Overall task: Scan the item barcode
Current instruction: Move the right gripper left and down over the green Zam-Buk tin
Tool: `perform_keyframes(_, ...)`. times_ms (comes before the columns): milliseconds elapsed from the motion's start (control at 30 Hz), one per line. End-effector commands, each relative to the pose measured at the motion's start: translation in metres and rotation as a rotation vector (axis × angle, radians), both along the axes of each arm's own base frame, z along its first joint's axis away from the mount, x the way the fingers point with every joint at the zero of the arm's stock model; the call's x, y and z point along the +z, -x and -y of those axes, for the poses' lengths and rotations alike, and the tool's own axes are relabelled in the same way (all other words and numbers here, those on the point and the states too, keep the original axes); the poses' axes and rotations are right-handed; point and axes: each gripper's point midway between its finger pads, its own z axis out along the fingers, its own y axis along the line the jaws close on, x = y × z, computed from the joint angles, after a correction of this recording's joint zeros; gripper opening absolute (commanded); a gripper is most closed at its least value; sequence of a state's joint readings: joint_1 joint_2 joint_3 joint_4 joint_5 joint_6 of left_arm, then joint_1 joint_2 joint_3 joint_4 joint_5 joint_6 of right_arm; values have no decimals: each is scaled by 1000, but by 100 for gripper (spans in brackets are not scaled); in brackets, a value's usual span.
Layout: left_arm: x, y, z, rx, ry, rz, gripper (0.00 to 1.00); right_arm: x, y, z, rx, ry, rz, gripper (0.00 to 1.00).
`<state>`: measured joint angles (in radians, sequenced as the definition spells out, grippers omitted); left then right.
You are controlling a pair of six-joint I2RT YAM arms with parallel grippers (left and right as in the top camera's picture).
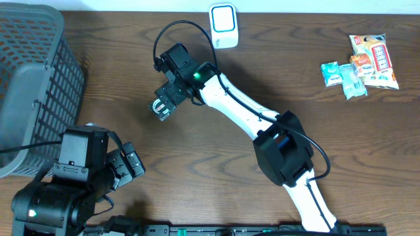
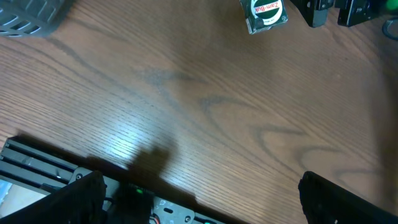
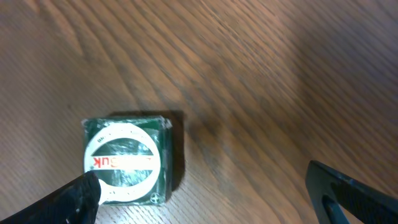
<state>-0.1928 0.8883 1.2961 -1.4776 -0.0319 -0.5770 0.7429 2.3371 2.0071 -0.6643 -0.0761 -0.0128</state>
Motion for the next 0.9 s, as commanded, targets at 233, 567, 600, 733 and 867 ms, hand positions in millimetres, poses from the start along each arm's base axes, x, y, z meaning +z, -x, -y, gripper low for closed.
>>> perform_keyframes(233,0,1,-1,6,-4,-2,98,-33,29,-29,160,0,-48,99)
perform_keyframes(567,0,1,-1,6,-4,-2,98,-53,40,-41,180,45,-27,99)
perform_keyframes(600,0,1,-1,6,-4,-2,98,-53,41,-42,186,47,-25,99)
perform_keyframes(733,0,1,-1,6,-4,-2,98,-58,39,-39,170,83,-1,95)
perform_keyframes(867,0,1,-1,6,-4,-2,98,-68,38,-36,163,104,-7,93)
